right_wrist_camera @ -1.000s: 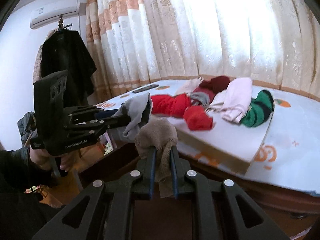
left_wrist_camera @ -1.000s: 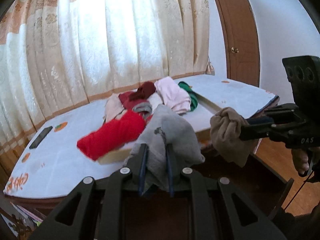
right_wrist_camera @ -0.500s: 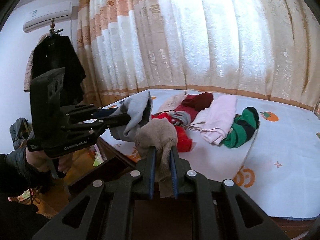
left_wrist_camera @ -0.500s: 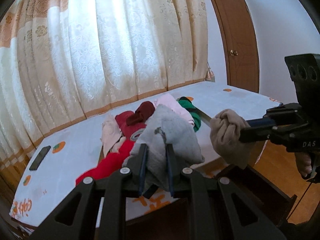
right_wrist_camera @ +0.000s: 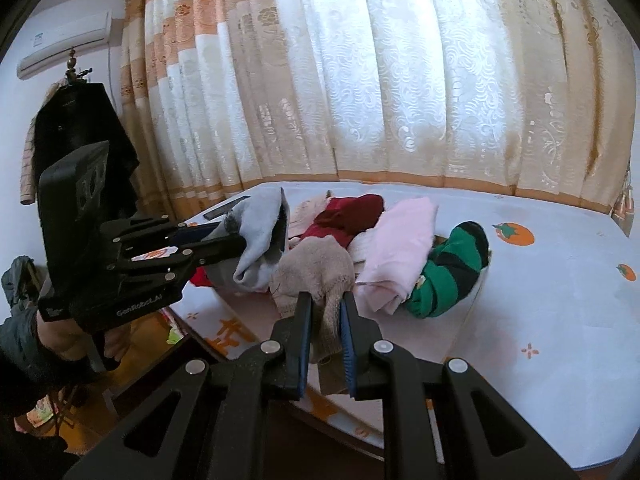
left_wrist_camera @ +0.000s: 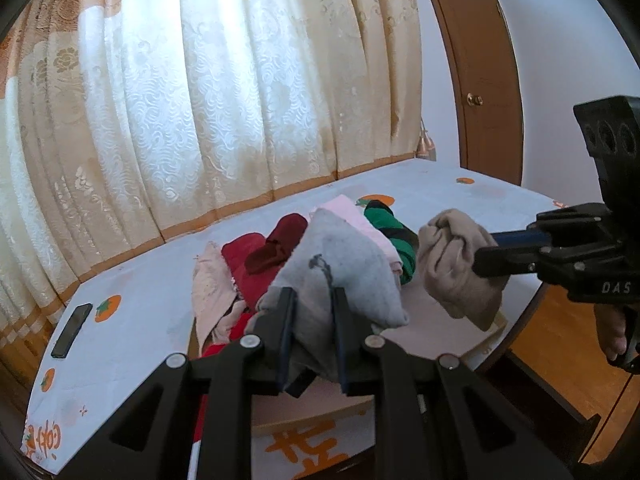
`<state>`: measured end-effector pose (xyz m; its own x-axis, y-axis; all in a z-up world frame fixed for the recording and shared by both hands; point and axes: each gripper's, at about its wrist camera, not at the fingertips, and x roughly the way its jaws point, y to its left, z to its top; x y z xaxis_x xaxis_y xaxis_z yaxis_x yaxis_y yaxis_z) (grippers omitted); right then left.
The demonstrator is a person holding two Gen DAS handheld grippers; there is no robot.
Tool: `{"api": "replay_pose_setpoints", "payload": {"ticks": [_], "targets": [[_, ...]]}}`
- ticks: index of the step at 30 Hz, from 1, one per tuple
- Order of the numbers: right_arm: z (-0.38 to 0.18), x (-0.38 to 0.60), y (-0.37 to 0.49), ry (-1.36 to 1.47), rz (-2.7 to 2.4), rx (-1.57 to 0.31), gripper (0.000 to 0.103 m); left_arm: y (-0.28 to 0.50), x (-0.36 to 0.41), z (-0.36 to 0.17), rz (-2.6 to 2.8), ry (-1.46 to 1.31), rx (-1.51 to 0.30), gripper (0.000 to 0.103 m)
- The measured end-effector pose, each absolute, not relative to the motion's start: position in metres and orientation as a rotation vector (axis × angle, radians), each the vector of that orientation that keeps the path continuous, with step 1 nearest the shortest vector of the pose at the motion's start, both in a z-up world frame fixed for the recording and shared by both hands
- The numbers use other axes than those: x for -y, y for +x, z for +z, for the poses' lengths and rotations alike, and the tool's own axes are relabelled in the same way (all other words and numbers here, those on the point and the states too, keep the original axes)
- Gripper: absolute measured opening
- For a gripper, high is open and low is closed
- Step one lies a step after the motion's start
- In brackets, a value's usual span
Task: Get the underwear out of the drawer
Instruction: 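Carry both socks over the cardboard tray and lower them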
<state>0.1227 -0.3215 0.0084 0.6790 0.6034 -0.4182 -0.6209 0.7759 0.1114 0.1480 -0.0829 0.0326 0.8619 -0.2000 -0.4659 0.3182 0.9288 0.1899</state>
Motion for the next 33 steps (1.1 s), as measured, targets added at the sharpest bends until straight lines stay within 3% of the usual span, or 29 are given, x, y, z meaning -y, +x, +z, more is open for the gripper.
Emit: {"api": "replay_pose_setpoints", "payload": {"ticks": [33], "targets": [[-0.027,0.314,0.198,-0.051,0.538,-0.682,0.018,0.218,0.112,-0.004,-0.329,0.24,-0.68,0.017]]}}
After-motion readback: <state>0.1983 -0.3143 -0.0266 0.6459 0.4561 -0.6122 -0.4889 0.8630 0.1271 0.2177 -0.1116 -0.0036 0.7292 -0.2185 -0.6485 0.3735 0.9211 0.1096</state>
